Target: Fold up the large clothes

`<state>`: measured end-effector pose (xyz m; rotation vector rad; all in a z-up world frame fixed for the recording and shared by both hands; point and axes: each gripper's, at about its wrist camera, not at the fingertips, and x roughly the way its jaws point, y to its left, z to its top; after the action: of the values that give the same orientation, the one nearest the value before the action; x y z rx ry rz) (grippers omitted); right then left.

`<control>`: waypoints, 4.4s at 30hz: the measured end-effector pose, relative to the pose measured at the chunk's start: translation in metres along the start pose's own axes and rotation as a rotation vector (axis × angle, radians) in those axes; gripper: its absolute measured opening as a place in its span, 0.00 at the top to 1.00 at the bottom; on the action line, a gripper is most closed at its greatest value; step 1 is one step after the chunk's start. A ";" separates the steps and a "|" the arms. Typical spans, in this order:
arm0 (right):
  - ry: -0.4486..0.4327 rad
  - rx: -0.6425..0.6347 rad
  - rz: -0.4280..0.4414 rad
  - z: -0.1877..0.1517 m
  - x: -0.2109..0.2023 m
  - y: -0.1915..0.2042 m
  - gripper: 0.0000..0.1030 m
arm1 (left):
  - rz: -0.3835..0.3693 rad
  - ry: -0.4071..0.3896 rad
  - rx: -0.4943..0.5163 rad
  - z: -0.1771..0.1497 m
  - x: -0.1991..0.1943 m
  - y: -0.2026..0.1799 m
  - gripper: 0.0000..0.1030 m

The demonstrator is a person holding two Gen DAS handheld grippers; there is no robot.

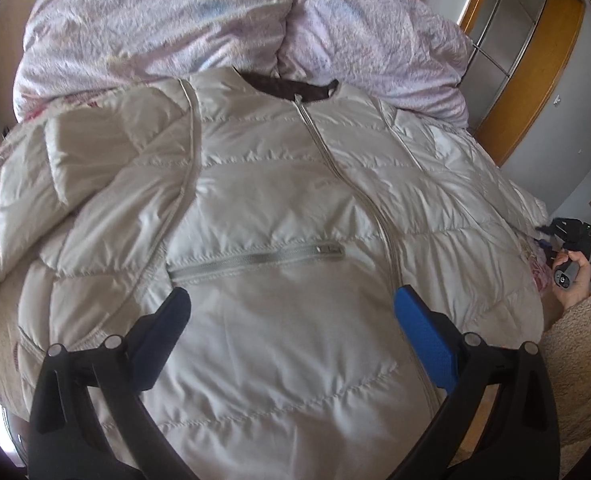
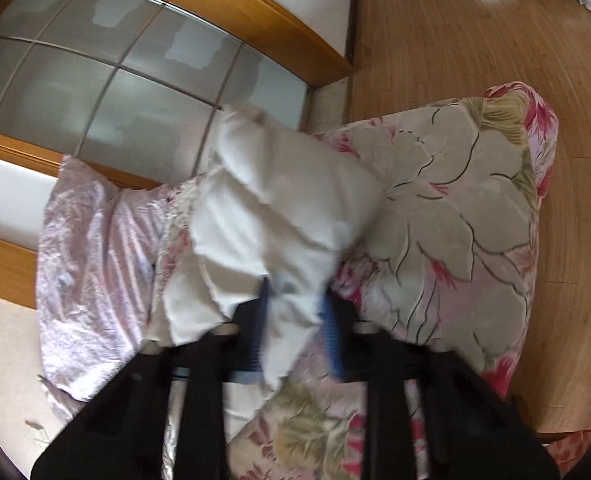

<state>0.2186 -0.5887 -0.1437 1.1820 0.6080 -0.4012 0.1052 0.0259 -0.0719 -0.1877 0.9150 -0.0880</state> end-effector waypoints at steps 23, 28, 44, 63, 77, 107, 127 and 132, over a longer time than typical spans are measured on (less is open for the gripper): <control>0.077 -0.964 0.499 -0.240 -0.079 0.292 0.92 | 0.010 -0.254 -0.132 -0.010 -0.040 0.052 0.02; 0.293 -1.063 0.520 -0.332 -0.034 0.308 0.92 | 0.007 -0.262 -0.157 -0.013 -0.045 0.062 0.02; 0.565 -1.416 0.187 -0.483 0.040 0.256 0.57 | -0.027 -0.268 -0.231 -0.017 -0.061 0.094 0.02; 0.252 -1.512 0.018 -0.518 0.084 0.280 0.33 | 0.209 -0.252 -0.380 -0.032 -0.073 0.160 0.02; 0.287 -1.432 0.108 -0.502 0.085 0.271 0.30 | 0.172 -0.171 -0.794 -0.060 -0.079 0.269 0.09; 0.264 -1.480 0.074 -0.510 0.084 0.272 0.26 | 0.223 -0.408 -0.869 -0.004 -0.133 0.322 0.92; 0.179 -1.162 0.069 -0.329 0.017 0.249 0.21 | -0.303 -0.275 -0.136 0.155 -0.023 0.007 0.92; 0.117 -1.107 0.024 -0.295 0.016 0.238 0.21 | -0.265 -0.156 -0.052 0.144 0.044 -0.038 0.81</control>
<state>0.3035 -0.2307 -0.0532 0.1476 0.7617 0.0603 0.2467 -0.0001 -0.0127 -0.3590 0.7339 -0.2909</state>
